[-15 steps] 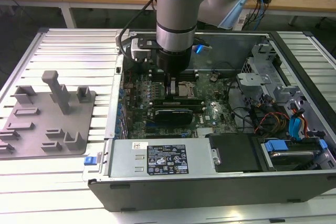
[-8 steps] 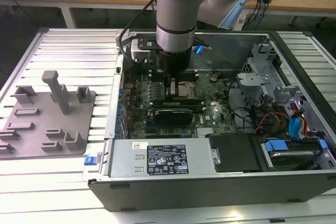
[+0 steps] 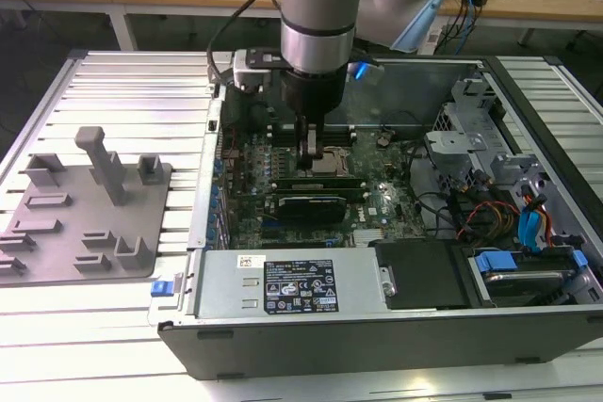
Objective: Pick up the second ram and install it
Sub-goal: 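Press down the second ram until it locks into place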
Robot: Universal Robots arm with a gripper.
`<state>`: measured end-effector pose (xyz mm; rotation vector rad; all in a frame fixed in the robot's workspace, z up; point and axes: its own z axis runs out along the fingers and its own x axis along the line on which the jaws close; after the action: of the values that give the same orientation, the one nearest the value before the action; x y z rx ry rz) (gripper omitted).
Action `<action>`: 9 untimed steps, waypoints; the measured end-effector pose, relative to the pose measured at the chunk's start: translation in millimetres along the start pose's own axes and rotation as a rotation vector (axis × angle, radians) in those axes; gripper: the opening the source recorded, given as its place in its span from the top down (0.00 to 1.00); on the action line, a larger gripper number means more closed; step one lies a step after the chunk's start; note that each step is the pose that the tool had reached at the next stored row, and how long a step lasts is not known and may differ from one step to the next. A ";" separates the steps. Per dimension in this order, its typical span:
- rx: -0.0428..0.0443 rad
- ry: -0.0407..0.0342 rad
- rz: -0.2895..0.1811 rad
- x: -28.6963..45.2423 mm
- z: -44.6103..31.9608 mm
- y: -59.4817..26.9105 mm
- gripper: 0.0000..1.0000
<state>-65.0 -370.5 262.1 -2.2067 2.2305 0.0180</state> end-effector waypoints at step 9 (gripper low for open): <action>-0.0026 -0.0014 0.000 -0.4 -5.8 -35.8 0.92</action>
<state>-29.2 -370.6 267.7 -2.2073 2.2311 0.0224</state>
